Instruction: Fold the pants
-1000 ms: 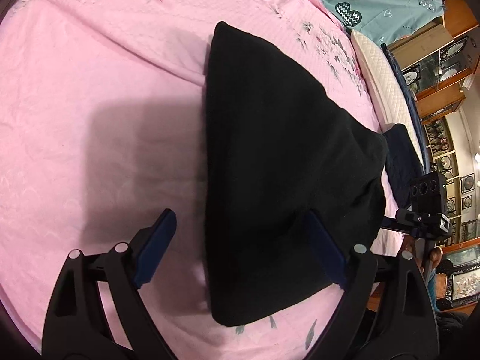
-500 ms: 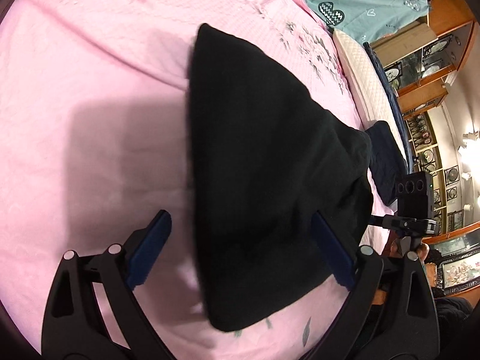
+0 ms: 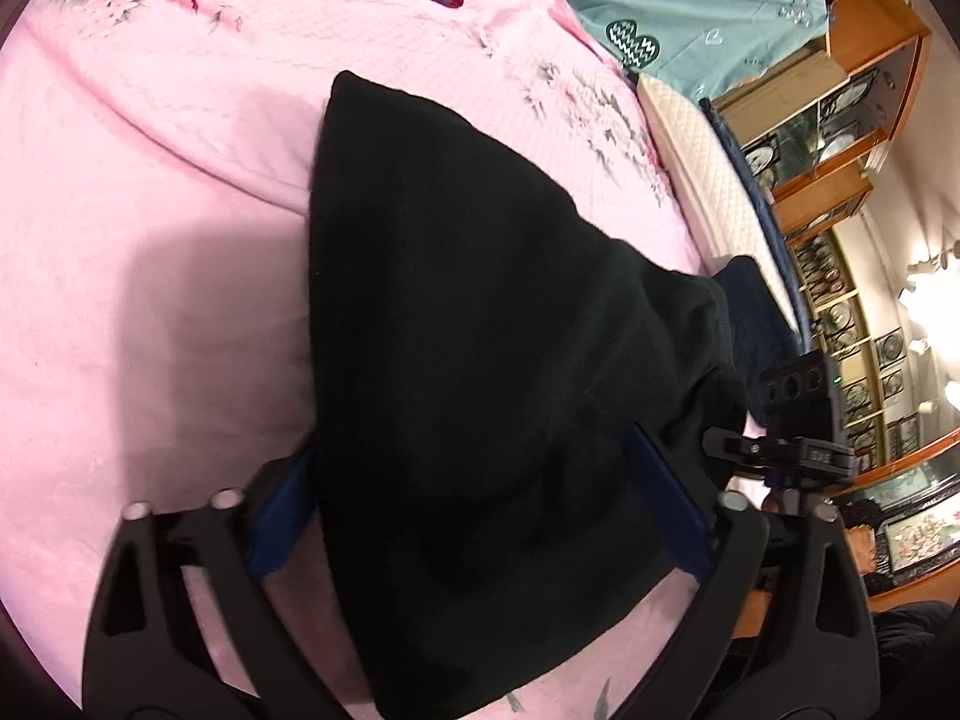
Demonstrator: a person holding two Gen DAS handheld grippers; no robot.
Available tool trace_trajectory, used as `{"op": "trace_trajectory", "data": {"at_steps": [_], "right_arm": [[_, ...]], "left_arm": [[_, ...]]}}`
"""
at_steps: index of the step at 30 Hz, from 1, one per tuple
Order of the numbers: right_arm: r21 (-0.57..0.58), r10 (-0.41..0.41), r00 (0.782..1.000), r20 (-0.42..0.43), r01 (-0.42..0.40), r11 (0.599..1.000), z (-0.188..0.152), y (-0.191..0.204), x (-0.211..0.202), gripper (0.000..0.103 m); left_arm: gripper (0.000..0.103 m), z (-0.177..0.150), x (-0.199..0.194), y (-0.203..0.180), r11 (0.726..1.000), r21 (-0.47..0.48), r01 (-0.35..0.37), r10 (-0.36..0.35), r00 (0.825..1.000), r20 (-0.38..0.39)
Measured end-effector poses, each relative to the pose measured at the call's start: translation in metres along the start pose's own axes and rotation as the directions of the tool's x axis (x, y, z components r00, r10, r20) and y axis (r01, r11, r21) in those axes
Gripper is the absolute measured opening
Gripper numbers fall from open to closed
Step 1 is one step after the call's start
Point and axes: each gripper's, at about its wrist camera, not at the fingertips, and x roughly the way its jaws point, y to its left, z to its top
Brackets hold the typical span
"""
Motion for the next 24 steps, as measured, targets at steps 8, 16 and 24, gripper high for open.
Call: {"op": "trace_trajectory", "data": {"at_steps": [8, 16, 24], "right_arm": [[-0.041, 0.009, 0.999, 0.039, -0.007, 0.999, 0.002, 0.006, -0.003, 0.028], [-0.212, 0.004, 0.995, 0.101, 0.018, 0.977, 0.021, 0.048, -0.027, 0.027], [-0.186, -0.089, 0.996, 0.030, 0.093, 0.978, 0.016, 0.023, -0.017, 0.057]], "left_arm": [[0.017, 0.007, -0.012, 0.002, 0.998, -0.061, 0.025, -0.022, 0.998, 0.052], [0.015, 0.006, -0.008, -0.012, 0.997, -0.009, -0.078, 0.079, 0.995, 0.055], [0.081, -0.003, -0.015, 0.003, 0.989, -0.039, -0.142, 0.144, 0.988, 0.050]]}}
